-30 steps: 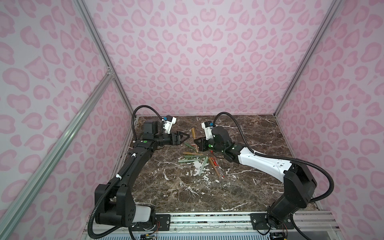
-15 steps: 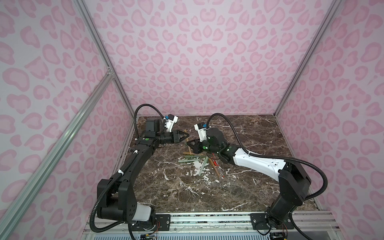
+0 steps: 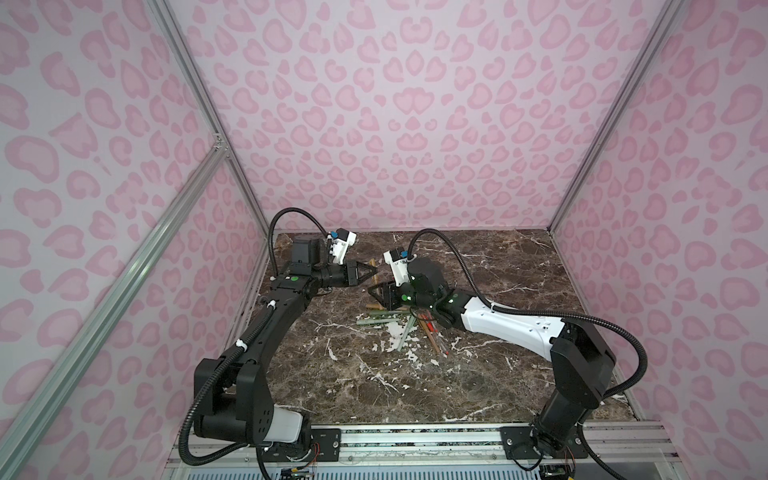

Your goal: Open the pen caps

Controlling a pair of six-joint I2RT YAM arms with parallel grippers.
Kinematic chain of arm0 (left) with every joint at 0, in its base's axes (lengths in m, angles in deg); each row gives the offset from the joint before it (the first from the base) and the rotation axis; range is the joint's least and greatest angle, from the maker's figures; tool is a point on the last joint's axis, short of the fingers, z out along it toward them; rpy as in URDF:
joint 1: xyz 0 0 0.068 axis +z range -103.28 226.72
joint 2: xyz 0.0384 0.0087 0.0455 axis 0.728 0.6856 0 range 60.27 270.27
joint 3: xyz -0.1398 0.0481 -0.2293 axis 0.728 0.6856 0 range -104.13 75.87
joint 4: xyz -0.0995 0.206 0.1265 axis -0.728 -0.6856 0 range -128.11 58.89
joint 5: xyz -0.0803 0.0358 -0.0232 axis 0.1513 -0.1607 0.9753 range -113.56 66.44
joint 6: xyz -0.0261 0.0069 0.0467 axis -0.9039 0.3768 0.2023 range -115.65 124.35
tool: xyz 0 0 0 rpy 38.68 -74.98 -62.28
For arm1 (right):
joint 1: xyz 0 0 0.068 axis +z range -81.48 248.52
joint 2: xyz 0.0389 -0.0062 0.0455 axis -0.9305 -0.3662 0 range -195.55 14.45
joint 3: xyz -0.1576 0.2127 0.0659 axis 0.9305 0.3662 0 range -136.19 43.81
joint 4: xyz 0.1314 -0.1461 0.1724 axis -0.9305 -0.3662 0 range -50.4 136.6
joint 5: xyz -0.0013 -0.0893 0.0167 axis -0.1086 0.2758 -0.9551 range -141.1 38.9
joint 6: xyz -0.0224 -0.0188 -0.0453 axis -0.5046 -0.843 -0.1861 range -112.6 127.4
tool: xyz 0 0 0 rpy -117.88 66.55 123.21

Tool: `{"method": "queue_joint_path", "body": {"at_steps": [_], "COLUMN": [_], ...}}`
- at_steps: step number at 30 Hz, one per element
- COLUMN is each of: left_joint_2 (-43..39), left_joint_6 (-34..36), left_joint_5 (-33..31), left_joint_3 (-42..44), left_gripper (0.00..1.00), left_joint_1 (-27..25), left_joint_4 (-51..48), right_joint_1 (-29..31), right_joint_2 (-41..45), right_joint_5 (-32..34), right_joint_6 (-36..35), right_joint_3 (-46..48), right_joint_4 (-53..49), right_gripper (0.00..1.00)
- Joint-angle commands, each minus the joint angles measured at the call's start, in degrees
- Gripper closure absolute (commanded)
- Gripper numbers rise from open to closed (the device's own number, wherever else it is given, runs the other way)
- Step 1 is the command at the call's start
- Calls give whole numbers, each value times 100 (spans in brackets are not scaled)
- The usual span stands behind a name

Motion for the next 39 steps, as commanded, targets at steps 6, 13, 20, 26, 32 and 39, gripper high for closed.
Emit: {"method": "queue_joint_path", "body": {"at_steps": [6, 13, 20, 26, 32, 39], "left_joint_2": [-95, -202, -278, -298, -259, 39], "left_joint_6": [110, 70, -201, -260, 575, 1956], "left_joint_5": [39, -59, -156, -265, -869, -3016], "left_joint_3": [-44, -170, -237, -264, -484, -569], "left_gripper": [96, 96, 96, 96, 96, 96], "left_joint_1": [33, 309, 799, 1065, 1151, 1240], "left_joint_4": [104, 38, 205, 223, -632, -1794], "right_joint_1": [18, 31, 88, 82, -90, -750], "right_joint_2": [-14, 205, 423, 489, 605, 1114], "right_joint_5": [11, 19, 120, 171, 211, 736], "right_joint_6": [-85, -60, 106, 110, 104, -165], "right_joint_3": [134, 811, 1614, 1762, 1772, 1788], "right_joint_4": [116, 187, 494, 571, 507, -413], "right_gripper": [100, 100, 100, 100, 100, 100]}}
